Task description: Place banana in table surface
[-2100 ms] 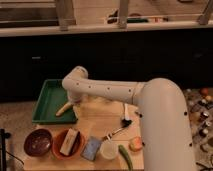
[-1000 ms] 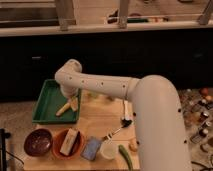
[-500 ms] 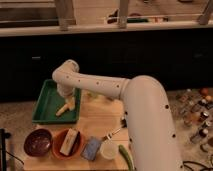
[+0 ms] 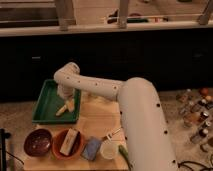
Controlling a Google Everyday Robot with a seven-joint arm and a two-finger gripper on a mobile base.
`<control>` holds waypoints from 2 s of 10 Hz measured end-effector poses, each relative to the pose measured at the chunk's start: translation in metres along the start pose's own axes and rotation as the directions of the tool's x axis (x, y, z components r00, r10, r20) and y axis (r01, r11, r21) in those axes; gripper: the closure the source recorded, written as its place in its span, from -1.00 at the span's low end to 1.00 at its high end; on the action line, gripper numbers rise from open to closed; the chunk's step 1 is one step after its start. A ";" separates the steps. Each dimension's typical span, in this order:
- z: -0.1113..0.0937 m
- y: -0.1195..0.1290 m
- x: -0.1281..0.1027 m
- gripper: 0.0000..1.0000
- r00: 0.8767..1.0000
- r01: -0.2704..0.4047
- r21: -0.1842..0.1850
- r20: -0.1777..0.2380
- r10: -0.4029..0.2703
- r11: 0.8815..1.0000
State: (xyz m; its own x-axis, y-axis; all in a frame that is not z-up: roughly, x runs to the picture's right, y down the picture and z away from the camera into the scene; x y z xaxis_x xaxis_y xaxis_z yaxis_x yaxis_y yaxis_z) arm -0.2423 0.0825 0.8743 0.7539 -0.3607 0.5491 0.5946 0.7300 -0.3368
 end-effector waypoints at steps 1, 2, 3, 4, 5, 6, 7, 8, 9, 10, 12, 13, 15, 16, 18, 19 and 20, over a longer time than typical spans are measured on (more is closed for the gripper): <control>0.005 0.000 0.000 -0.60 1.000 -0.001 -0.008 0.006 0.001 1.000; 0.010 -0.001 0.000 -0.60 1.000 -0.002 -0.014 0.012 0.002 1.000; 0.014 -0.002 0.000 -0.60 1.000 -0.003 -0.019 0.017 0.003 1.000; 0.020 -0.002 0.000 -0.60 1.000 -0.002 -0.028 0.022 0.002 1.000; 0.024 -0.004 -0.001 -0.60 1.000 -0.001 -0.034 0.028 0.002 0.999; 0.030 -0.004 -0.001 -0.60 0.999 0.000 -0.043 0.035 0.001 0.999; 0.035 -0.005 -0.002 -0.56 0.999 0.001 -0.051 0.043 0.001 0.999; 0.039 -0.004 -0.001 -0.42 0.999 0.000 -0.057 0.048 0.003 0.998; 0.042 -0.004 0.000 -0.23 0.999 -0.002 -0.061 0.052 0.005 0.998; 0.044 -0.003 0.001 -0.04 0.998 -0.004 -0.063 0.055 0.007 0.998; 0.046 -0.002 0.002 0.41 0.998 -0.008 -0.066 0.060 0.012 0.998; 0.046 -0.001 0.003 0.58 0.998 -0.010 -0.066 0.061 0.014 0.998; 0.048 0.000 0.004 0.96 0.998 -0.011 -0.068 0.064 0.015 0.998; 0.048 0.000 0.004 1.00 0.998 -0.010 -0.068 0.065 0.015 0.998; 0.047 0.003 0.004 1.00 0.998 -0.007 -0.073 0.064 0.012 0.997; 0.046 0.003 0.004 1.00 0.998 -0.006 -0.075 0.062 0.010 0.997; 0.042 0.004 0.004 1.00 0.998 -0.002 -0.082 0.055 0.007 0.997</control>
State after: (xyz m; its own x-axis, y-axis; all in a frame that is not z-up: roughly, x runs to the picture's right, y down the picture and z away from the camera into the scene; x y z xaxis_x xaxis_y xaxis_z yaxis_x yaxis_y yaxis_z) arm -0.2484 0.1085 0.9074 0.7416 -0.3234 0.5877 0.6136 0.6810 -0.3996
